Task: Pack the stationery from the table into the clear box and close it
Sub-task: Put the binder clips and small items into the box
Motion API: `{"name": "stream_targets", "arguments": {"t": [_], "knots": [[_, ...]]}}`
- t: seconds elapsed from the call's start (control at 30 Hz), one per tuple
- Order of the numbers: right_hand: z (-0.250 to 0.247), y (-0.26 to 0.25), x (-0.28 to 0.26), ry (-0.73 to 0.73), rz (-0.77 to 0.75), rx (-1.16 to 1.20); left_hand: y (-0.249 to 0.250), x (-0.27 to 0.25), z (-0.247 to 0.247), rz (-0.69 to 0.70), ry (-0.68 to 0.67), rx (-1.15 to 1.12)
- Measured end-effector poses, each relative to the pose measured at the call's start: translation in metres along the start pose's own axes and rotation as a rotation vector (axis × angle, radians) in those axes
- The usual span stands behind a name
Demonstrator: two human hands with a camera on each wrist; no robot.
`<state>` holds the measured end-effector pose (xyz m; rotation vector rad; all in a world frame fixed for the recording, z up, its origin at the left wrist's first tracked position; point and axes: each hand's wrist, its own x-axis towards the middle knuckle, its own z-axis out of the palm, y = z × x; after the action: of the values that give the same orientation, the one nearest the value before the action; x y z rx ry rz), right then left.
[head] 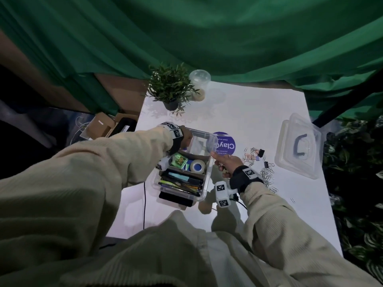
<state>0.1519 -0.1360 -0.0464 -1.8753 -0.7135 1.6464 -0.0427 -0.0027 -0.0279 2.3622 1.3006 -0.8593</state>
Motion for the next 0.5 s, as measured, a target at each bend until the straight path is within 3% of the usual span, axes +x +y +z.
{"name": "stream_targets", "arguments": {"t": [0.17,0.27,0.4,0.5], "knots": [[-0.002,-0.002,-0.002,0.003,-0.001,-0.044,-0.008,-0.040,-0.043,-0.008,0.066,-0.284],[-0.002,-0.004,-0.003,0.010,-0.020,-0.078,-0.004,-0.055,-0.054,0.087,0.088,-0.527],[-0.005,-0.008,-0.004,0.013,-0.048,-0.124,0.023,-0.067,-0.038,0.226,0.019,-0.569],[-0.005,-0.010,-0.005,0.015,-0.065,-0.122,0.037,-0.068,-0.019,0.247,-0.031,-0.606]]}}
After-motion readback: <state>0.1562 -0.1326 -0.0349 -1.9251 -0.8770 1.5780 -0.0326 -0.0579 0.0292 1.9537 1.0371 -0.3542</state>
